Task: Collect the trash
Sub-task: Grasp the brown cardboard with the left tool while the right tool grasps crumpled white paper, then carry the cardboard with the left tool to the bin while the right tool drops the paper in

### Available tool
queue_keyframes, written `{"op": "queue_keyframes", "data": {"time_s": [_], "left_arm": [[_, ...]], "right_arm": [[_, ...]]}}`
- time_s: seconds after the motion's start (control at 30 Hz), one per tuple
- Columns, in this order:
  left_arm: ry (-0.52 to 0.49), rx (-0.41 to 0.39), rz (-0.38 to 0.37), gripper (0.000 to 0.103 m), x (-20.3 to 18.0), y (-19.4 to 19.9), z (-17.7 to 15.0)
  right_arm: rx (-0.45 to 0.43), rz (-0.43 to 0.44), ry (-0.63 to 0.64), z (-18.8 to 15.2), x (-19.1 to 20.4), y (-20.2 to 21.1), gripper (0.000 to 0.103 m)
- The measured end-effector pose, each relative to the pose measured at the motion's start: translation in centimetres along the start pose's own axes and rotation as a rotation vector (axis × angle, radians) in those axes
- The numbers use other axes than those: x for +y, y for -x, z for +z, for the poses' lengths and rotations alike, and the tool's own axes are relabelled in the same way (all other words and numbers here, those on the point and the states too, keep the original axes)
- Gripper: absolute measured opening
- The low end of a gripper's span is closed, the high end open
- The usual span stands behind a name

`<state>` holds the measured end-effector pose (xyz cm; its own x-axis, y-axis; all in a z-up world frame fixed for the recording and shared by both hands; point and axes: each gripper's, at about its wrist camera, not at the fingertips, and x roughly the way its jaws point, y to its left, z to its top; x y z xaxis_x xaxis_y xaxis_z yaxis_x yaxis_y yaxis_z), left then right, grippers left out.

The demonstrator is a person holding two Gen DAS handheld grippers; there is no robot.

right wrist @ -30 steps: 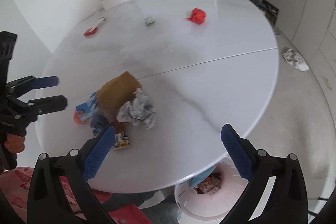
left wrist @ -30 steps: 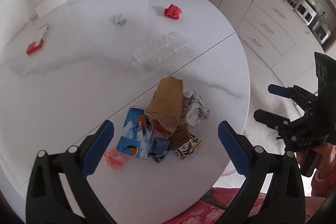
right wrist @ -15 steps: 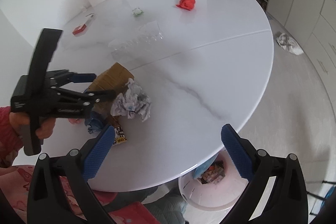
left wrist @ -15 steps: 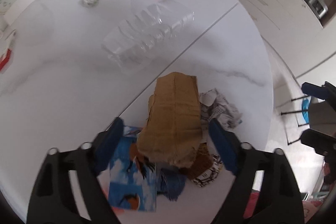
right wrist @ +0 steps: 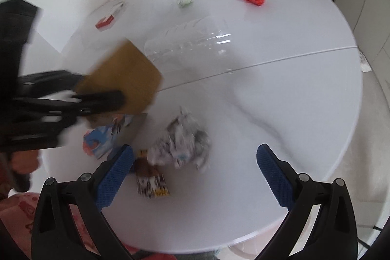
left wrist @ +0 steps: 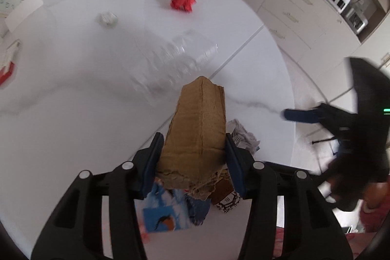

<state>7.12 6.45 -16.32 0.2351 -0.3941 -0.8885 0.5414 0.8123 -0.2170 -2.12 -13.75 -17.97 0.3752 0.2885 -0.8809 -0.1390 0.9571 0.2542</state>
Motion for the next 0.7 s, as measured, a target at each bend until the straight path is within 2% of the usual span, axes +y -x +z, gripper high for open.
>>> {"op": "queue_keyframes", "data": {"time_s": [0.13,0.2,0.37,0.57,0.7], "left_arm": [[0.064,-0.061,0.003,0.049,1.8,3.2,0.0],[0.091,-0.078,0.010,0.049,2.5,3.8,0.2],[0.110,-0.091,0.039,0.049,3.7,4.7,-0.3],[0.119,-0.102,0.045,0.049,3.5,5.5,-0.8],[0.091,-0.109,0.046,0.049,2.0,5.8,-0.6]], "right_arm": [[0.042,-0.003,-0.012,1.1,0.4,-2.3,0.100],[0.074,-0.020,-0.029,1.3,0.5,-3.5,0.094],[0.120,-0.006,-0.053,1.2,0.4,-4.4,0.056],[0.091,0.023,-0.077,1.0,-0.1,-3.3,0.052],[0.043,0.025,-0.102,0.2,-1.5,-0.1,0.052]]}}
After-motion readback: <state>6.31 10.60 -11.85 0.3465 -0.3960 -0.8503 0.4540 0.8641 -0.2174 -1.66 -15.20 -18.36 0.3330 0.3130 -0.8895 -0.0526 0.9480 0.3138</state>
